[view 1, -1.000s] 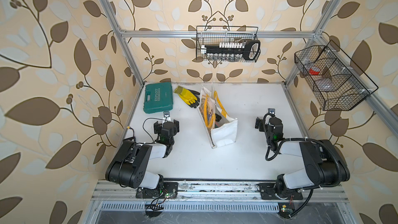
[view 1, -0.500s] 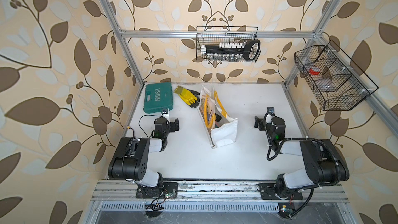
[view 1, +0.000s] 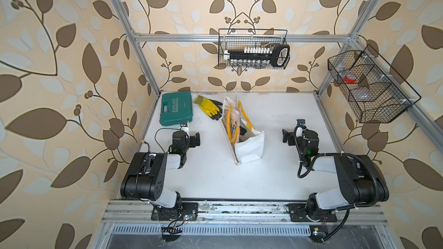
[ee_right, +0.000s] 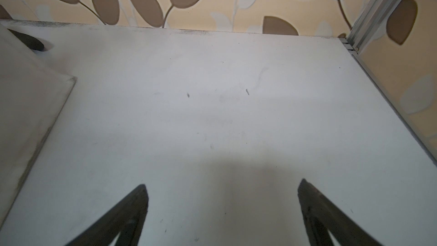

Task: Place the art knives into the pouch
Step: Reset both arms

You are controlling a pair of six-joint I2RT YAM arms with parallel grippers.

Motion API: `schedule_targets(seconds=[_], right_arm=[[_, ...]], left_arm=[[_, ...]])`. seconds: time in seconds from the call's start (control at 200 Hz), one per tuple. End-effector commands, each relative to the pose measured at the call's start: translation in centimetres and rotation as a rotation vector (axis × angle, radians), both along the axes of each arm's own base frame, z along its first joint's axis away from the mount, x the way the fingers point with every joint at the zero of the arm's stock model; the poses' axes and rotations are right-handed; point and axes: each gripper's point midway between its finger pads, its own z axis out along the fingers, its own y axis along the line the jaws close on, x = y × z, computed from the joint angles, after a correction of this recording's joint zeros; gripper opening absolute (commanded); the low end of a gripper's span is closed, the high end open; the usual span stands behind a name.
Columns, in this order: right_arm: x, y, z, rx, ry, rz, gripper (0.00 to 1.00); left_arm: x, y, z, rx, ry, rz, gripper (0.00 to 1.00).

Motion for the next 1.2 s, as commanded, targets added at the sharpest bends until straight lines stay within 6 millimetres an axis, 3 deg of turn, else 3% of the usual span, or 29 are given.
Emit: schedule_targets(seconds=[0.0,1.08,1.125,1.195], right_arm=[[0.3,0.1,-0.1,0.007,0.006,0.01,0.99],[0.4,0.0,-0.1,0.009,0.006,0.009,1.0],[0.3,-0.3,0.0,0.016,0.003,-0.008,1.0],[0.0,-1.3,0.1,0.024,-0.014,-0.061,1.0]], left_arm=[[0.6,0.4,1.0,-0.004,-0.036,0.027,0.99],[0.5,0.5,1.0,-0.003,-0.04,0.03,0.99],[0.4,1.3,1.2,0.003,-0.049,0.079,0.99],[-1.2,4.6,1.7,0.004,-0.116,0.291,0.99]])
